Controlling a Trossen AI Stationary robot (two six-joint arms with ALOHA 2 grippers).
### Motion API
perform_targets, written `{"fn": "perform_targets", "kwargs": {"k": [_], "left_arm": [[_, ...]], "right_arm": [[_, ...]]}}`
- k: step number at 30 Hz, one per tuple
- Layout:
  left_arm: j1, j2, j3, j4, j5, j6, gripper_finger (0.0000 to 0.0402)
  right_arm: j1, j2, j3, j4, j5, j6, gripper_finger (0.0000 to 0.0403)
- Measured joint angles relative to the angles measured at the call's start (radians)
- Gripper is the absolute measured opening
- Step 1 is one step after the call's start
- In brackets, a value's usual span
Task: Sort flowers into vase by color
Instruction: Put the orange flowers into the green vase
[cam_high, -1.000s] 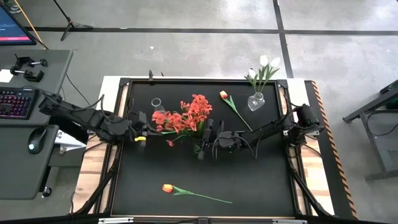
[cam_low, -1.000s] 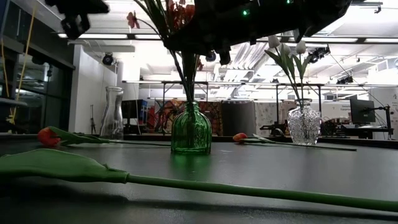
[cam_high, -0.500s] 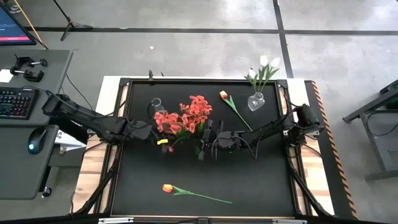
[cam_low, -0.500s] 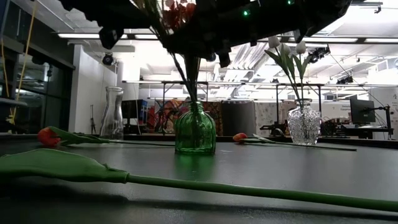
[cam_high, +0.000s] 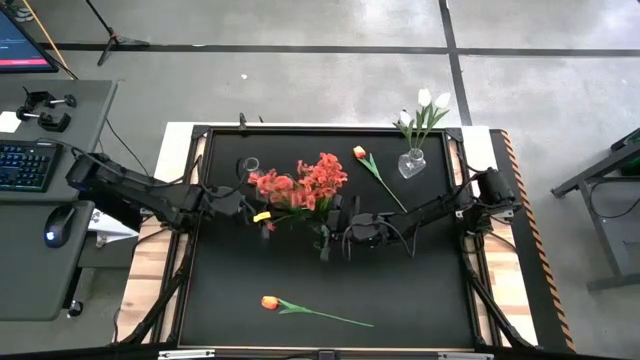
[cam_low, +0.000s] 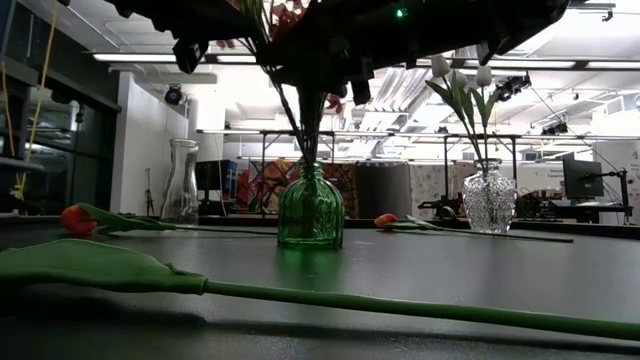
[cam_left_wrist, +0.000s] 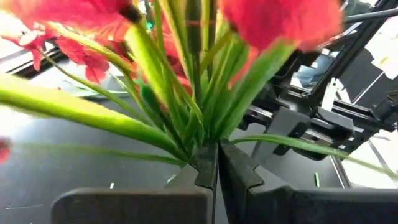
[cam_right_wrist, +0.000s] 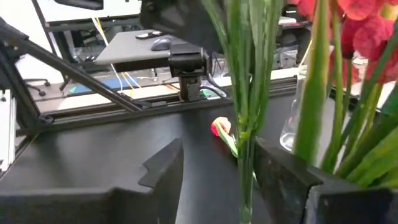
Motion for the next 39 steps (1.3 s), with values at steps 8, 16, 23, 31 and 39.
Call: {"fn": "perform_targets", "kwargs": {"k": [8, 16, 23, 31, 39], "left_arm": [[-0.004, 0.000, 0.000, 0.001, 0.019, 0.044, 0.0000], [0.001, 0.000, 0.000, -0.006, 0.017, 0.076, 0.0000], [-0.003, 0.000, 0.000, -0.019, 0.034, 0.079, 0.0000], [-0.004, 0.000, 0.000, -0.011, 0.059, 0.078, 0.0000], [-0.004, 0.000, 0.000, -0.009, 0.059, 0.078, 0.0000]], "right_arm": [[0.037, -0.005, 0.000, 0.007, -0.001, -0.016, 0.0167], [0.060, -0.021, 0.000, 0.006, 0.027, -0.045, 0.0165], [0.058, -0.021, 0.000, 0.005, -0.022, -0.057, 0.0165], [0.062, -0.021, 0.000, 0.035, -0.026, -0.053, 0.0165], [0.082, -0.054, 0.000, 0.041, -0.023, -0.076, 0.0165]]}}
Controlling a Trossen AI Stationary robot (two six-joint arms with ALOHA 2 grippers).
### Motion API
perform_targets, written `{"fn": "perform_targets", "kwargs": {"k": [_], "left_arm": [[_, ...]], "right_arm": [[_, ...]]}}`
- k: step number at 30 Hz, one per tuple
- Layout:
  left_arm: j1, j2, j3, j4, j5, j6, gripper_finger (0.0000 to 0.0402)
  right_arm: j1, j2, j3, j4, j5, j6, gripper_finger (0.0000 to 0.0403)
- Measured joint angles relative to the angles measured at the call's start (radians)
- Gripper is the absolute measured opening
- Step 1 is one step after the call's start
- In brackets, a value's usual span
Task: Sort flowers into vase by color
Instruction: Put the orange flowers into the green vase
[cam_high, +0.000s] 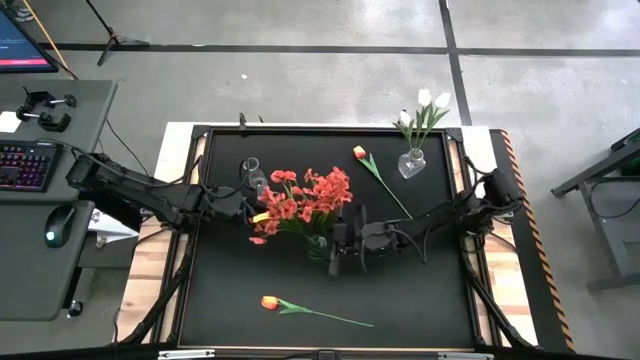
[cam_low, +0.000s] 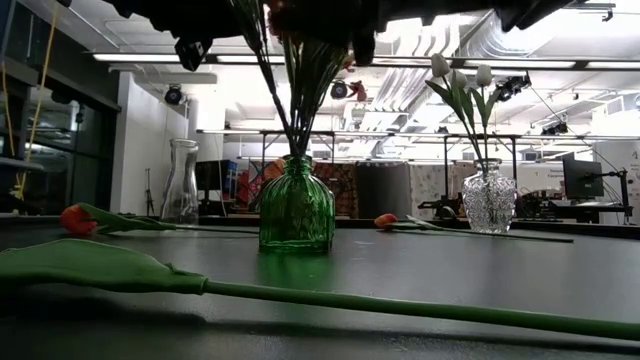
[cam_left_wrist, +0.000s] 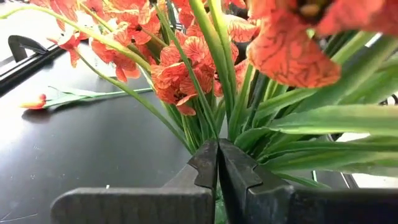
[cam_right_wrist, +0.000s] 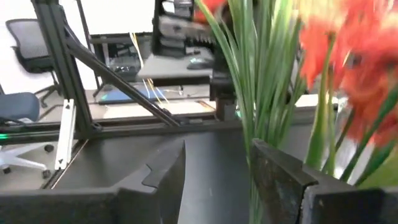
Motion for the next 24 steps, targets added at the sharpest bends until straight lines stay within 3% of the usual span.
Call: {"fn": "perform_targets", "kwargs": {"k": [8, 17, 24], "left_arm": [[0.000, 0.000, 0.007, -0.005, -0.002, -0.021, 0.0000], [0.000, 0.003, 0.102, -0.049, -0.069, -0.011, 0.0000], [0.001, 0.111, 0.158, -0.047, -0.088, -0.028, 0.0000]], "right_arm": [[0.001, -0.124, 0.000, -0.107, 0.045, -0.003, 0.0165], [0.003, -0.255, 0.000, -0.260, 0.072, 0.000, 0.0165], [0.007, -0.358, 0.000, -0.448, 0.092, 0.057, 0.0165]]}}
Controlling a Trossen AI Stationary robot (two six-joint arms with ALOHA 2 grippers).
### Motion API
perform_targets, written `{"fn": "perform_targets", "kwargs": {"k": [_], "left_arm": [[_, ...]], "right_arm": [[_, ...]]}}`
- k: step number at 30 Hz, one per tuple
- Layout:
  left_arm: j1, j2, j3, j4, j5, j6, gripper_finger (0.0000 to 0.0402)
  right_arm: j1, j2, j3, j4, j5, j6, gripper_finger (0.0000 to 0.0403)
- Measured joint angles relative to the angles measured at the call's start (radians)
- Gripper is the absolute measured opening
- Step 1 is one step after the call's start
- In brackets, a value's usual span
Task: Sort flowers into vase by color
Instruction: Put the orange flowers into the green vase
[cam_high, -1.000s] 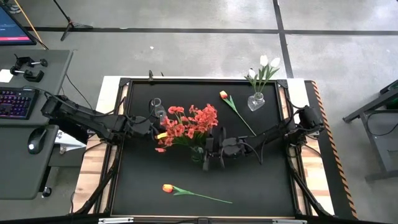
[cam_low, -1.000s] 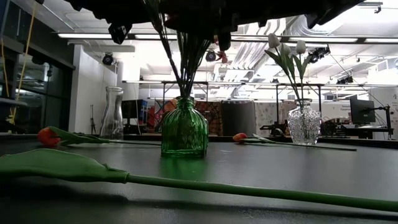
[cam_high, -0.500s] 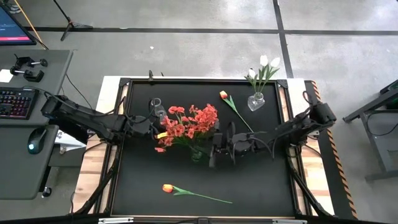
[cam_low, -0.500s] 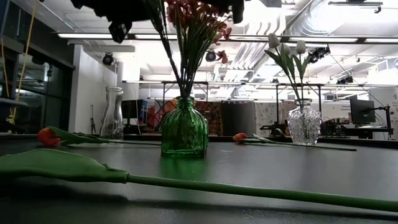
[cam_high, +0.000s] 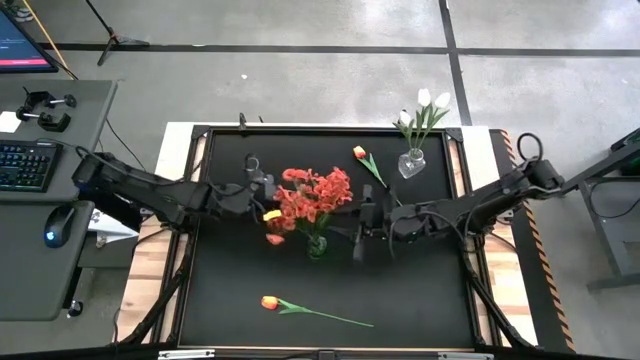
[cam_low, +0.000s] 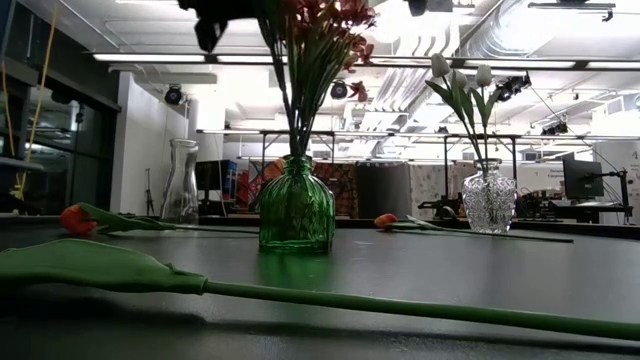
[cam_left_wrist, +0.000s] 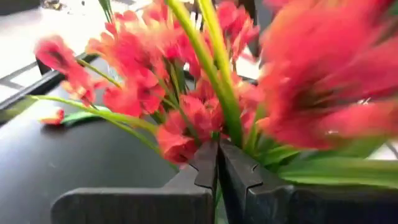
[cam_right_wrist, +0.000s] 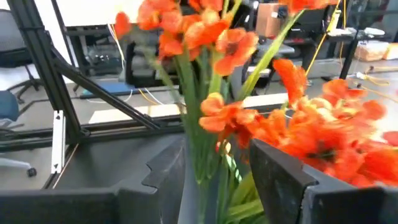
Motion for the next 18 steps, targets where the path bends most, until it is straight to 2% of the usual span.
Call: {"fn": "perform_targets", "kwargs": {"k": [8, 13, 18], "left_arm": [[0.000, 0.163, 0.126, 0.004, 0.054, 0.033, 0.0000], [0.000, 0.191, 0.196, 0.006, 0.060, 0.052, 0.0000], [0.023, 0.201, 0.208, -0.001, 0.045, 0.089, 0.0000]], "right_arm": [[0.001, -0.083, 0.000, -0.071, 0.009, 0.000, 0.0165], [0.007, -0.112, 0.000, -0.086, 0.011, 0.000, 0.0165], [0.015, -0.121, 0.000, -0.091, 0.015, 0.017, 0.0165]]}}
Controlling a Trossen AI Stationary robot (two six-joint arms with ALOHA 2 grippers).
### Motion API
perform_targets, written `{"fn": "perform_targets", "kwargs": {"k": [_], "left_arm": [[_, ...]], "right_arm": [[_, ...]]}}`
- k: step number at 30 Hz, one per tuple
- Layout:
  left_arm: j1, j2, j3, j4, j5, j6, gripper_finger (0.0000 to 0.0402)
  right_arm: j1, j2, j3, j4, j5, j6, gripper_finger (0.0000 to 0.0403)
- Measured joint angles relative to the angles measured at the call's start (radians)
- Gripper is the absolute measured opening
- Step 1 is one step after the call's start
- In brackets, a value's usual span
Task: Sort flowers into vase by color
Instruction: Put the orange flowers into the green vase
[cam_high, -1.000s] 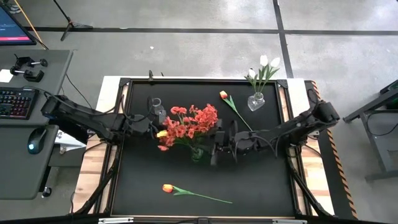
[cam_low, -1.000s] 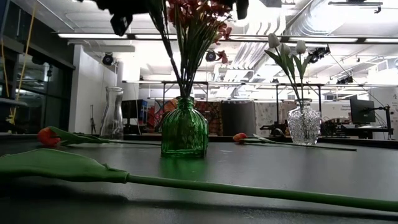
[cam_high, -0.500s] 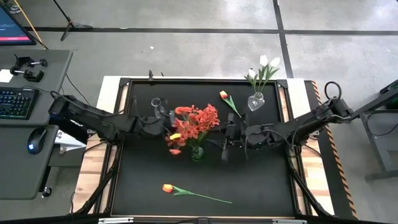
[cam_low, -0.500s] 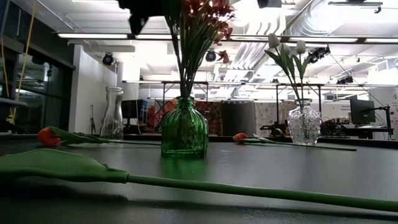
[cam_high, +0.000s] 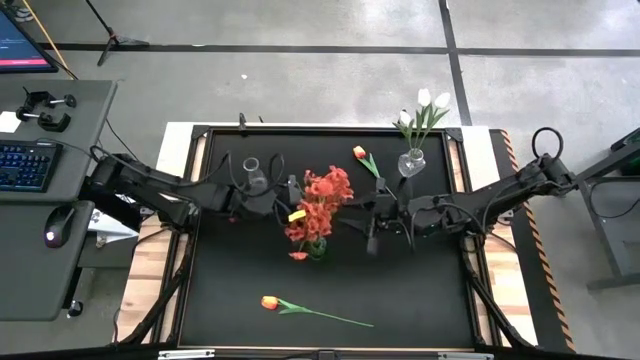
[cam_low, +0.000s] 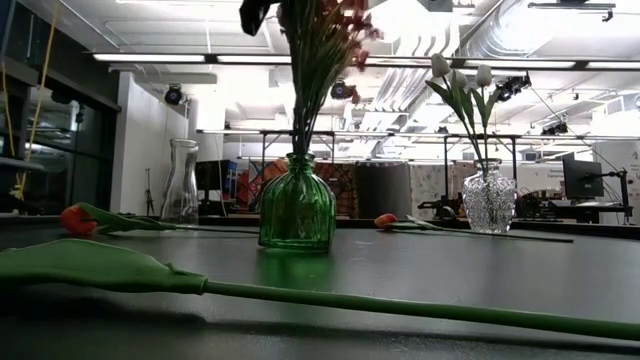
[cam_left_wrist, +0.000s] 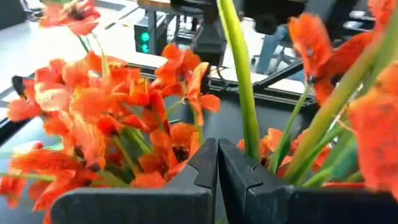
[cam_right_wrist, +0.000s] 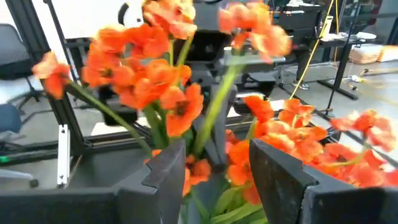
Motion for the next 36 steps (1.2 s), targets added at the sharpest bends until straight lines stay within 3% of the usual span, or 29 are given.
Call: {"fn": "perform_targets", "kwargs": {"k": [6, 8, 15, 20, 28, 36], "left_arm": [[0.025, 0.000, 0.000, 0.001, -0.003, 0.000, 0.0000], [0.031, 0.000, 0.000, 0.006, 0.001, 0.001, 0.0000], [0.032, 0.000, 0.000, 0.005, 0.005, 0.013, 0.0000], [0.032, 0.000, 0.000, 0.006, 0.008, 0.011, 0.0000], [0.032, -0.001, 0.000, 0.007, 0.008, 0.011, 0.0000], [0.032, -0.001, -0.001, 0.007, 0.008, 0.010, 0.0000]], "right_arm": [[0.012, 0.039, 0.002, -0.111, -0.268, 0.245, 0.0165], [0.028, 0.089, 0.001, -0.175, -0.306, 0.297, 0.0165], [0.077, 0.324, 0.000, -0.051, -0.285, 0.244, 0.0159], [0.067, 0.447, 0.000, 0.091, -0.201, 0.193, 0.0125], [0.055, 0.464, 0.000, 0.109, -0.175, 0.215, 0.0014], [0.065, 0.466, 0.000, 0.129, -0.133, 0.248, 0.0002]]}}
